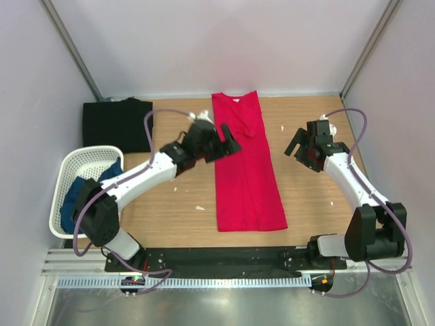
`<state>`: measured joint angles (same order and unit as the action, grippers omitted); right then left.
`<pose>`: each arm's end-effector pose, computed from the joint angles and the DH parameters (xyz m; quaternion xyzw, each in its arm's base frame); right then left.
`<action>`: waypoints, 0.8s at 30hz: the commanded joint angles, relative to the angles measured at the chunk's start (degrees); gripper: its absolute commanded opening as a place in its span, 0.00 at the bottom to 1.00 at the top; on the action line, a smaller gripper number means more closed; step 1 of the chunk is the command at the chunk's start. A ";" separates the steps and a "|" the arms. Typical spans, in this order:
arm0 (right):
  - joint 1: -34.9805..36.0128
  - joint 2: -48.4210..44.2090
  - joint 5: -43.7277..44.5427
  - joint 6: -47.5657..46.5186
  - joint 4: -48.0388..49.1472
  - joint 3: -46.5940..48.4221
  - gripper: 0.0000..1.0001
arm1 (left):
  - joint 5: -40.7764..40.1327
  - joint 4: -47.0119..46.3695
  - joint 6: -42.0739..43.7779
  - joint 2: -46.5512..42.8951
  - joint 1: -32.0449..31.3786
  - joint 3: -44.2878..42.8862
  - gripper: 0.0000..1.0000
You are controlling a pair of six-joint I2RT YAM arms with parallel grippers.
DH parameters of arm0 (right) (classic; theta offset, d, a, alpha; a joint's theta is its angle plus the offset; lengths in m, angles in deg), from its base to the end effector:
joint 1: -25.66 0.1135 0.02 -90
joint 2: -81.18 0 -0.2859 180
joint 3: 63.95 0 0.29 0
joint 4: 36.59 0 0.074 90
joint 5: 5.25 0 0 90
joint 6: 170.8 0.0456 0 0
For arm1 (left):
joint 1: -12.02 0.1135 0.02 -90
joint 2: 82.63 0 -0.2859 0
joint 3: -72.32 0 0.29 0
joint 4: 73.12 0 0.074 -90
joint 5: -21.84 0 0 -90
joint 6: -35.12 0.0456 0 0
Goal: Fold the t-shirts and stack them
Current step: Fold the tshirt
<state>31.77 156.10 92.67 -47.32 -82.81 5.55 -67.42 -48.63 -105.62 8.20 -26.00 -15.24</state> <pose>0.3072 0.0266 0.2687 0.2450 0.9101 0.0496 0.3305 0.3301 -0.2588 0.3271 -0.0915 0.8512 -0.3654 0.3655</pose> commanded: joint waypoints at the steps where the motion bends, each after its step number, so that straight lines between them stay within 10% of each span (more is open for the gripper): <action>1: -1.71 1.90 -4.14 -2.97 7.38 -1.48 0.90 | -7.14 -1.48 -14.16 -3.54 -9.31 10.47 0.80; 8: -5.41 2.70 -9.33 -3.33 11.87 -8.33 0.90 | -12.77 -0.61 -26.58 0.04 -24.80 15.06 0.72; 24: -5.32 -2.05 -8.54 -3.41 13.45 -12.65 0.90 | -12.42 2.12 -36.18 13.32 -32.82 8.91 0.62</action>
<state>26.35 156.58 84.13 -50.06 -71.25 -6.47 -78.18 -46.35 -139.37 20.74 -57.86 -4.31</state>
